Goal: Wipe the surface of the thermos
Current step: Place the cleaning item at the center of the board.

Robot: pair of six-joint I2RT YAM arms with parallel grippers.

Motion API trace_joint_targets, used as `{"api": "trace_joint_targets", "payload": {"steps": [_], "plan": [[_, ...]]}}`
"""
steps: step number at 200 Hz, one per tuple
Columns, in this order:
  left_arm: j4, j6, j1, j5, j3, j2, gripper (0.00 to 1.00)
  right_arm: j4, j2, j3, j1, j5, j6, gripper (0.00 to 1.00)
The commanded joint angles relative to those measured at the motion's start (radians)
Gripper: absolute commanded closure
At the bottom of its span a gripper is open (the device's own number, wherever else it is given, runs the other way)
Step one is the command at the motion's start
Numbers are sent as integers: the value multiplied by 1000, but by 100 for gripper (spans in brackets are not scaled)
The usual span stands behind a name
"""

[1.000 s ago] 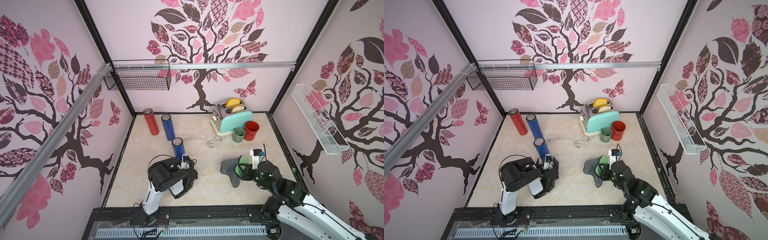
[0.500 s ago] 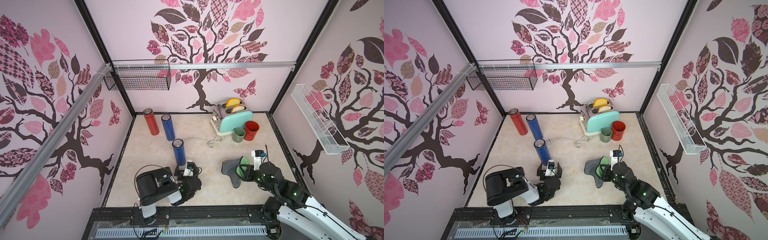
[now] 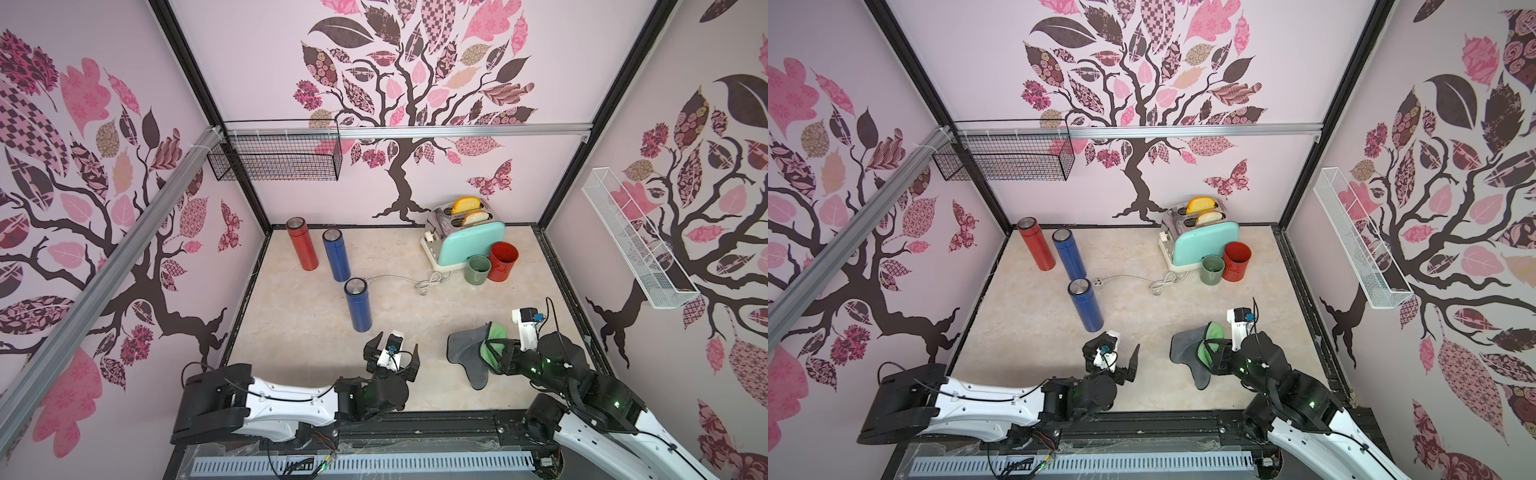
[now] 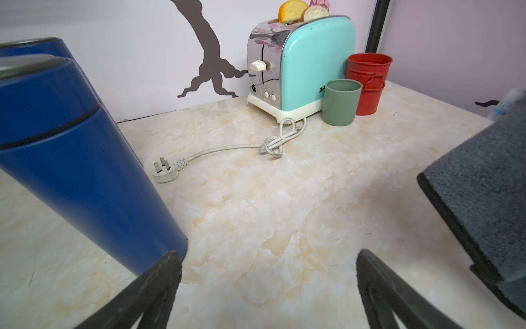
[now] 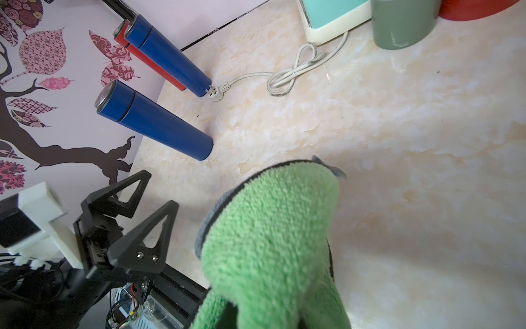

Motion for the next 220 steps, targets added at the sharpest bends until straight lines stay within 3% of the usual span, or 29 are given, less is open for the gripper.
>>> {"api": "trace_joint_targets", "payload": {"steps": [1,19,43,65,91,116,133,147,179,206,220], "plan": [[-193,24,-2,49,41,-126,2,-41,14,113,0,53,-46,100],[-289,64,-3,67,79,-232,2,-56,47,185,0,97,-96,100],[-402,132,-3,28,132,-331,2,-101,100,266,-2,270,-178,100],[-393,247,5,-18,137,-404,2,77,91,212,-1,305,-288,100],[-401,340,40,-55,141,-478,2,284,118,78,-2,488,-407,100],[-433,377,145,-18,132,-577,2,585,125,-95,-3,676,-549,100],[-361,419,185,-60,104,-660,2,785,121,-193,-4,789,-653,100],[-334,425,227,-27,87,-722,2,902,120,-251,-4,862,-690,100],[-314,409,295,31,67,-724,2,951,143,-314,-34,811,-687,100],[-323,375,327,66,77,-609,2,872,249,-271,-135,513,-536,100],[-333,348,355,97,84,-565,2,836,342,-225,-162,426,-486,100]]}}
